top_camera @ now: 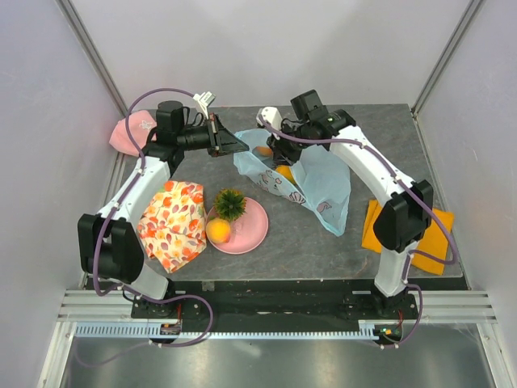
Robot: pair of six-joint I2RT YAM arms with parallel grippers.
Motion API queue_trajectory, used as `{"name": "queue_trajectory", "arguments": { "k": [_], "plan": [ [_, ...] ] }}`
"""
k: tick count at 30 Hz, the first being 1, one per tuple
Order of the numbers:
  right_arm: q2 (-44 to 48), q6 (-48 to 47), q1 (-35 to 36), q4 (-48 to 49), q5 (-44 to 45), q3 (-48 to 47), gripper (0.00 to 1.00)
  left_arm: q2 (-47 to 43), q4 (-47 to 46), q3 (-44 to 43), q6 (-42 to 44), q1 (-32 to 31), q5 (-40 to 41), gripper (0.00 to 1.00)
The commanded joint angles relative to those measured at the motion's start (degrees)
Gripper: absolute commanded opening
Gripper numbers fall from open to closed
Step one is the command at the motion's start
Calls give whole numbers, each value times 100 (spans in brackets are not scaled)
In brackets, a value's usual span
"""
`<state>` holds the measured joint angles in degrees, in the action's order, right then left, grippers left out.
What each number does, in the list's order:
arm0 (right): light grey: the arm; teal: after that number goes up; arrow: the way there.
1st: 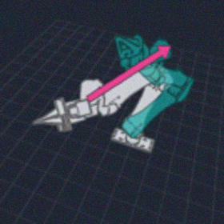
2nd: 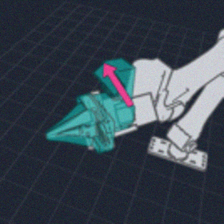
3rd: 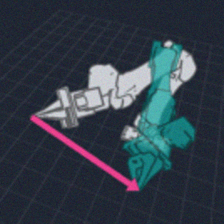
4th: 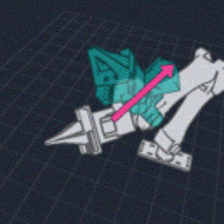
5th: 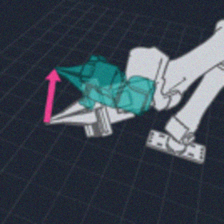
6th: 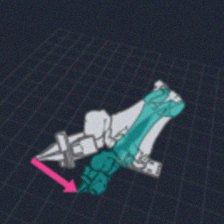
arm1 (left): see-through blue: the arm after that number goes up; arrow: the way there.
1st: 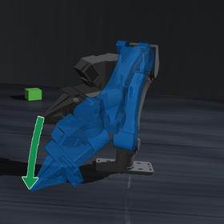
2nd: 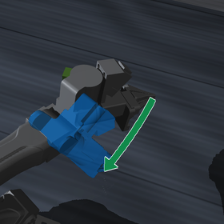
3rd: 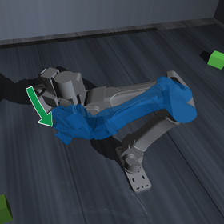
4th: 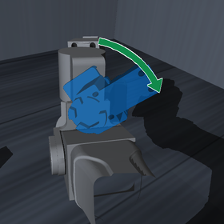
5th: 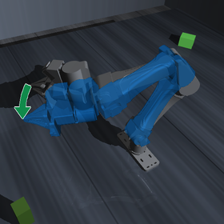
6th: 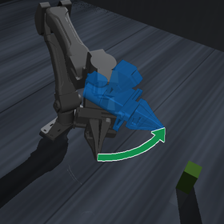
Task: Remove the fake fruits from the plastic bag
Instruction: Adjust the plastic bag at the center of the board.
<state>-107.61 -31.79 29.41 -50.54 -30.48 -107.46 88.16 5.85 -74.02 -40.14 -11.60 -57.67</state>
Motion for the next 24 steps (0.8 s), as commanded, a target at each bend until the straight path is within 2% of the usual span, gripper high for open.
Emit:
{"name": "queue_trajectory", "arguments": {
  "k": [1, 10, 16, 19, 22, 24],
  "plan": [
    [-189, -12, 109, 167, -30, 14, 34, -1, -154, -157, -152, 35, -148, 2],
    [-1007, -213, -181, 142, 1394, -609, 32, -53, -128, -166, -152, 35, -245, 1],
    [-1551, -521, -374, 133, 2124, -1101, 36, -36, -180, -113, -178, 35, -315, 1],
    [-1859, -512, -524, 150, 2301, -1382, 40, -10, -180, -130, -170, 26, -376, 2],
    [-2114, -372, -629, 211, 2485, -1620, 53, -18, -180, -113, -152, 8, -411, 2],
    [-2281, -319, -682, 212, 2520, -1752, 57, -18, -180, -113, -126, -18, -429, 2]
  ]
}}
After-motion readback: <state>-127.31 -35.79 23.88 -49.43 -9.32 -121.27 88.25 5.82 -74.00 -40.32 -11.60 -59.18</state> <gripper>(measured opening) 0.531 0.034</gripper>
